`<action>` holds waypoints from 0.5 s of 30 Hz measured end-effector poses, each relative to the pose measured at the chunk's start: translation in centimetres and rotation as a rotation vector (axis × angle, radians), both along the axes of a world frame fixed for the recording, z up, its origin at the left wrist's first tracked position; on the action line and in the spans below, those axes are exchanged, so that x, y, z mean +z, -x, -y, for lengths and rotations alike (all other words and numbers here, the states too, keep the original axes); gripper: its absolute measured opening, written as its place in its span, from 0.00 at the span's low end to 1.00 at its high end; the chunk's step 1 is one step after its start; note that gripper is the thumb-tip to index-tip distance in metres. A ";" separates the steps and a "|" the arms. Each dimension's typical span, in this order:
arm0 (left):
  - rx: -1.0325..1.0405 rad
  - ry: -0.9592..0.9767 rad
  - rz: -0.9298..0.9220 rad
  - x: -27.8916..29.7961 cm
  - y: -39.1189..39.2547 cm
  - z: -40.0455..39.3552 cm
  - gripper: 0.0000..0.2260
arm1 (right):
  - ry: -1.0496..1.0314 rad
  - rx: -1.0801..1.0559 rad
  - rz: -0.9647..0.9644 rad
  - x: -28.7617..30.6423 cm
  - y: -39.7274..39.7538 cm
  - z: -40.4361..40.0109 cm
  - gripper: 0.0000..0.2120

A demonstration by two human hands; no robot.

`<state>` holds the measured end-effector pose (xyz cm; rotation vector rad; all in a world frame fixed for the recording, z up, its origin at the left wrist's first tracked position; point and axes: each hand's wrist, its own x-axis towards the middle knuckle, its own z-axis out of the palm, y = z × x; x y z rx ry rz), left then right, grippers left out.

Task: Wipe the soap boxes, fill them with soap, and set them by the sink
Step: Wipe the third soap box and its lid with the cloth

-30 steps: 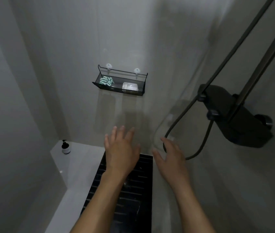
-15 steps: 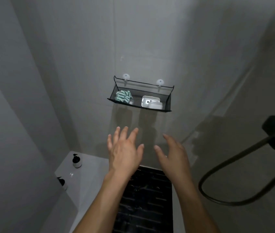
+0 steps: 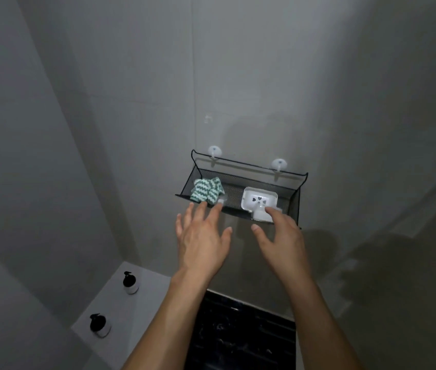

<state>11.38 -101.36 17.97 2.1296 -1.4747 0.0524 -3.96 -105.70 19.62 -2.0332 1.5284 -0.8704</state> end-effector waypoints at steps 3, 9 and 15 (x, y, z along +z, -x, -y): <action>0.007 -0.004 -0.029 -0.1 -0.3 3.1 0.27 | -0.007 -0.010 0.008 0.3 0.0 3.4 0.24; 0.002 -0.043 -0.052 -0.8 -2.5 8.3 0.26 | -0.058 -0.022 0.010 -0.5 -0.9 8.4 0.25; -0.080 -0.133 -0.036 -1.7 -6.4 14.2 0.27 | -0.124 -0.094 -0.025 -1.6 -1.9 13.1 0.25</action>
